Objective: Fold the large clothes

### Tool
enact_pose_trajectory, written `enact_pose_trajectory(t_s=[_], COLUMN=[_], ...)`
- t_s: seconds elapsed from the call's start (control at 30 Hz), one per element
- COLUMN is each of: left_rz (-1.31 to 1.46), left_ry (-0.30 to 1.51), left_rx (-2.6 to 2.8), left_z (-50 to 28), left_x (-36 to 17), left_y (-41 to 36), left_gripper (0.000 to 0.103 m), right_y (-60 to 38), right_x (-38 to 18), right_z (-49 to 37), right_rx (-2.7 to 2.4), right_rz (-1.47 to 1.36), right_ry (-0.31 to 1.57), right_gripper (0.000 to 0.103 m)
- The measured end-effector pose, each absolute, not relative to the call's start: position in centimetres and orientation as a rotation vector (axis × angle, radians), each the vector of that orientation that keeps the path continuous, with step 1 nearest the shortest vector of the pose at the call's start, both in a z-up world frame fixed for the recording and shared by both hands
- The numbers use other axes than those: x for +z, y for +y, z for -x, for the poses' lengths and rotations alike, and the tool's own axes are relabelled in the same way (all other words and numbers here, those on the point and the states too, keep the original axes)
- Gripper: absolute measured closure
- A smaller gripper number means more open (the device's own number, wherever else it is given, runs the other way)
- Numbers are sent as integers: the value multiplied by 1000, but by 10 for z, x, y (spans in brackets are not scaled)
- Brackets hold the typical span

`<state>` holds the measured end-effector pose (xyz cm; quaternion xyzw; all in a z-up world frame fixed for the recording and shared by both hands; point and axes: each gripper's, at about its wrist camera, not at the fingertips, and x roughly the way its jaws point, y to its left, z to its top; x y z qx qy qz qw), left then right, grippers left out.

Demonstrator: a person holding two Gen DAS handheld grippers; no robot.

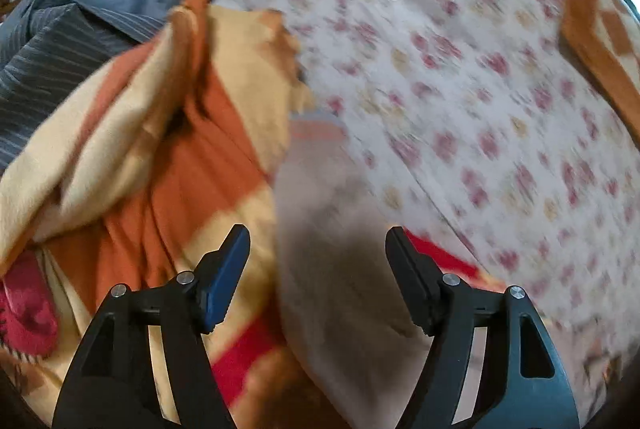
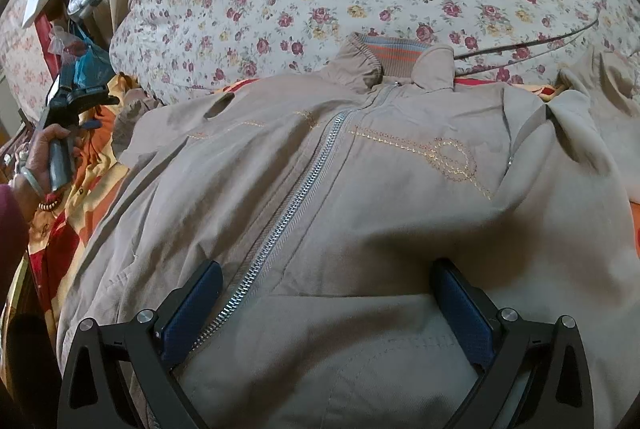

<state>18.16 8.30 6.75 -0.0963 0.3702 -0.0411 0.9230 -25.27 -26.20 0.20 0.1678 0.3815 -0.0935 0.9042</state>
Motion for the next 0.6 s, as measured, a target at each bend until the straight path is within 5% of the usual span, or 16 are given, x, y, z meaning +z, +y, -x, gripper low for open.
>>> enact_pose_trajectory(t_s=[0.33,0.37,0.4,0.47,0.6], left_rz=[216,211,209,187,213], left_ry=[797,798,808,852,848], left_rx=[16,-13,-34,-58,-130], left_z=[-246,-248,-249,-252,-241], left_x=[27,24,22,16,21], left_y=[89,83,80,73,73], left_gripper=[33,41,66,90,99], right_y=[-261,-261,-260,-260,-260], right_x=[1,1,1,1,1], right_z=[248,248,247,246,245], right_rx=[-199,-200,-201,-201,-201], right_rz=[-331,-329,-327,-325,-325], right_ry=[798,799,799,801,800], right_gripper=[0,0,0,0,0])
